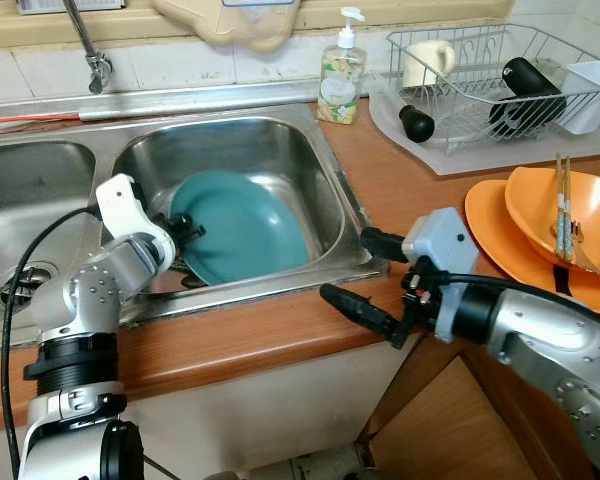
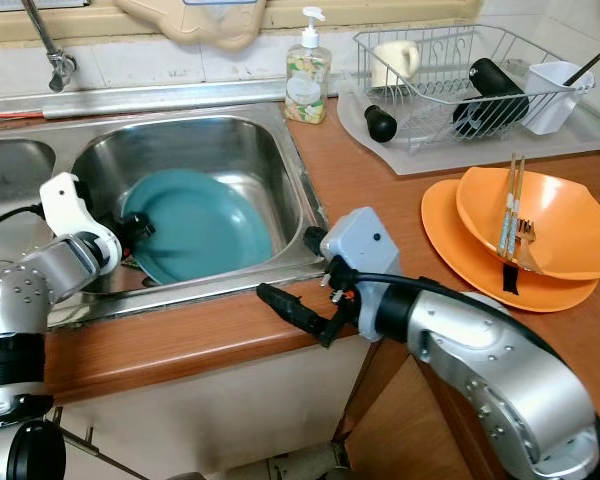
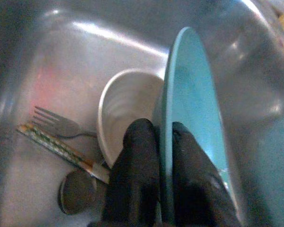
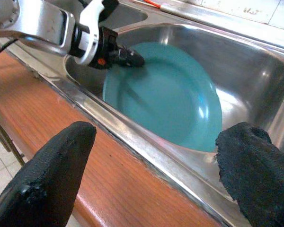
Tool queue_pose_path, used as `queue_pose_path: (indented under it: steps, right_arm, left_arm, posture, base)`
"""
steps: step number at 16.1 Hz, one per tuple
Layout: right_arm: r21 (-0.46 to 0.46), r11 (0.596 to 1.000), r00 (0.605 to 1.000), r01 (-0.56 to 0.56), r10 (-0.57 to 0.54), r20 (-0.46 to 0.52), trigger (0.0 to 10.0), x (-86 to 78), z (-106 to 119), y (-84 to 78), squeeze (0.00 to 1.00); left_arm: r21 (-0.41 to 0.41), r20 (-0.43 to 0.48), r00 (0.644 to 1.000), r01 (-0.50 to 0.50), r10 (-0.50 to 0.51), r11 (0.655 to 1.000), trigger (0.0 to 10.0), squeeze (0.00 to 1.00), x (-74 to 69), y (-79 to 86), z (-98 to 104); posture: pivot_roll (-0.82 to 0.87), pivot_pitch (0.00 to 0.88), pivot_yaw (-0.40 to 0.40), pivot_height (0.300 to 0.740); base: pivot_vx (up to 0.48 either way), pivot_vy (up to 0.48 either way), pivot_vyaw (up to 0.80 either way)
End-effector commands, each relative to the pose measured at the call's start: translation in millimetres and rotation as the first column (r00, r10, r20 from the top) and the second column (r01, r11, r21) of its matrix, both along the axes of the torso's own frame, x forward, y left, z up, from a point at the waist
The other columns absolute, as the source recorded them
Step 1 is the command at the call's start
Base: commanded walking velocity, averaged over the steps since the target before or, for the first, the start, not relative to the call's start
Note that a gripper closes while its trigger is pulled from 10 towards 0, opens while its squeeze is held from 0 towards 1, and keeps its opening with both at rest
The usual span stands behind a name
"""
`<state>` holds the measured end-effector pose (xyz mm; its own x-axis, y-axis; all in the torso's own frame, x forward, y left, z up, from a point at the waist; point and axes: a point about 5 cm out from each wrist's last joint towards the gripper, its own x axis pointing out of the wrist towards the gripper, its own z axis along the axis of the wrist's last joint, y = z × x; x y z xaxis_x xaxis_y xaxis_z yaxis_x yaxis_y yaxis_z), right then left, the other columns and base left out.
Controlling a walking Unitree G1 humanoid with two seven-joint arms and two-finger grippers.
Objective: Kitchen organization
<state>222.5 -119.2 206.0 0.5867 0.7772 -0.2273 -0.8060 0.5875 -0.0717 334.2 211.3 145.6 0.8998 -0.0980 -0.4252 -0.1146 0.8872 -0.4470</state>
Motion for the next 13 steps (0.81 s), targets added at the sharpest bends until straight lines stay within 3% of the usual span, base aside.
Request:
queue_pose_path:
  steps: [1,7,10,11,12,13]
  right_arm:
    - [-0.009,1.0,1.0,0.013,-0.013,0.001,10.0,3.3,-0.5,0.7,0.0]
    - [-0.01,0.999,0.999,0.052,-0.052,0.015,10.0,11.1,0.4,-0.5,0.0]
    - [-0.019,0.981,0.98,0.191,-0.19,0.055,10.0,25.3,0.2,-7.7,0.0]
    - [-0.021,0.974,0.973,0.224,-0.222,0.063,10.0,28.4,-0.5,-8.7,0.0]
    - [-0.02,0.946,0.944,0.324,-0.322,0.065,10.0,39.2,-1.9,-13.0,0.0]
    - [-0.016,0.927,0.926,0.374,-0.372,0.061,10.0,44.8,-2.4,-15.1,0.81]
  left_arm:
    - [0.011,0.013,1.0,0.024,-0.025,1.0,10.0,1.0,4.5,-5.4,4.4]
    - [0.056,0.033,0.999,0.024,-0.026,0.998,10.0,1.0,5.1,-4.6,5.3]
    - [0.227,0.193,0.977,0.041,-0.086,0.973,10.0,1.0,-1.8,0.0,19.2]
    - [0.251,0.218,0.971,0.041,-0.098,0.967,10.0,1.0,-3.2,0.1,21.1]
    - [0.315,0.257,0.955,0.058,-0.145,0.947,10.0,1.0,-8.6,-2.7,23.8]
    - [0.351,0.28,0.943,0.076,-0.182,0.933,10.0,1.0,-12.0,-5.4,25.1]
  posture:
    - [-0.15,0.0,0.031,0.74]
    - [-0.15,0.0,0.026,0.74]
    - [-0.14,0.0,0.012,0.74]
    - [-0.14,0.0,0.012,0.74]
    - [-0.14,0.0,0.005,0.74]
    - [-0.15,0.0,0.005,0.74]
  base:
    - [0.0,0.0,0.0]
    - [0.0,0.0,0.0]
    - [0.0,0.0,0.0]
    - [0.0,0.0,0.0]
    - [0.0,0.0,0.0]
    - [0.0,0.0,0.0]
